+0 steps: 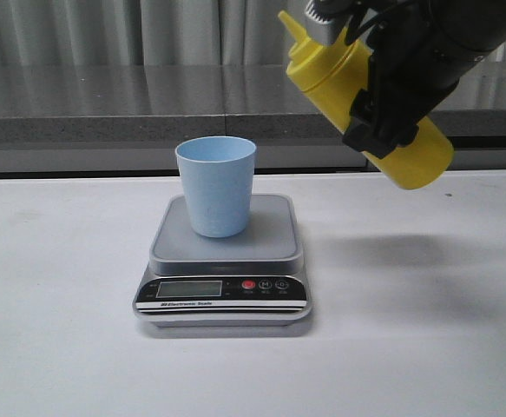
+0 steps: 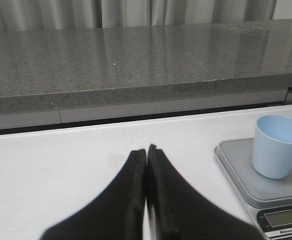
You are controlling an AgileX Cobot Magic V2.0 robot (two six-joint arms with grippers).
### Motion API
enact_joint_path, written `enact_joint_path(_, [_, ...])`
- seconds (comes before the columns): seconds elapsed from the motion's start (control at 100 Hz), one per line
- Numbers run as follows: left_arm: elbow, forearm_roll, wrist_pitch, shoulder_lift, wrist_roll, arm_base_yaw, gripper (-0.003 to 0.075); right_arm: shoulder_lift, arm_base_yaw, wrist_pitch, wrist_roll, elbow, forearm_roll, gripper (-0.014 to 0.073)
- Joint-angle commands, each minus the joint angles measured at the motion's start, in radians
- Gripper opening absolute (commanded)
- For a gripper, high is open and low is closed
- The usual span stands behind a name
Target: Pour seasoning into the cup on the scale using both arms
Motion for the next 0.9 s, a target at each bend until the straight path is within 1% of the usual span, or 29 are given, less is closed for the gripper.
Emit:
enact_joint_path(0.0, [-0.029, -0.003, -0.082, 0.006, 0.0, 0.005, -0.0018, -0.013, 0.031, 0.07, -0.009, -0.068, -0.099, 0.0236])
enact_joint_path(0.1, [-0.029, -0.003, -0.082, 0.006, 0.0, 0.005, -0.0018, 0.013, 0.07, 0.164, -0.009, -0.1, -0.182, 0.0236])
enact_joint_path(0.22, [-0.029, -0.003, -0.082, 0.006, 0.0, 0.005, -0.0018, 0.047, 0.115, 0.24, -0.009, -0.129, -0.274, 0.0236])
enact_joint_path(0.47, [-0.029, -0.003, -0.082, 0.006, 0.0, 0.005, -0.0018, 0.093, 0.202, 0.33, -0.009, -0.156, -0.422, 0.0236])
enact_joint_path(0.56, [-0.029, -0.003, -0.082, 0.006, 0.0, 0.005, -0.0018, 0.106, 0.228, 0.364, -0.009, -0.156, -0.504, 0.0236])
enact_joint_path(0.89, [-0.029, -0.003, -0.082, 0.006, 0.0, 0.005, -0.0018, 0.149, 0.234, 0.448, -0.009, -0.164, -0.705, 0.0236])
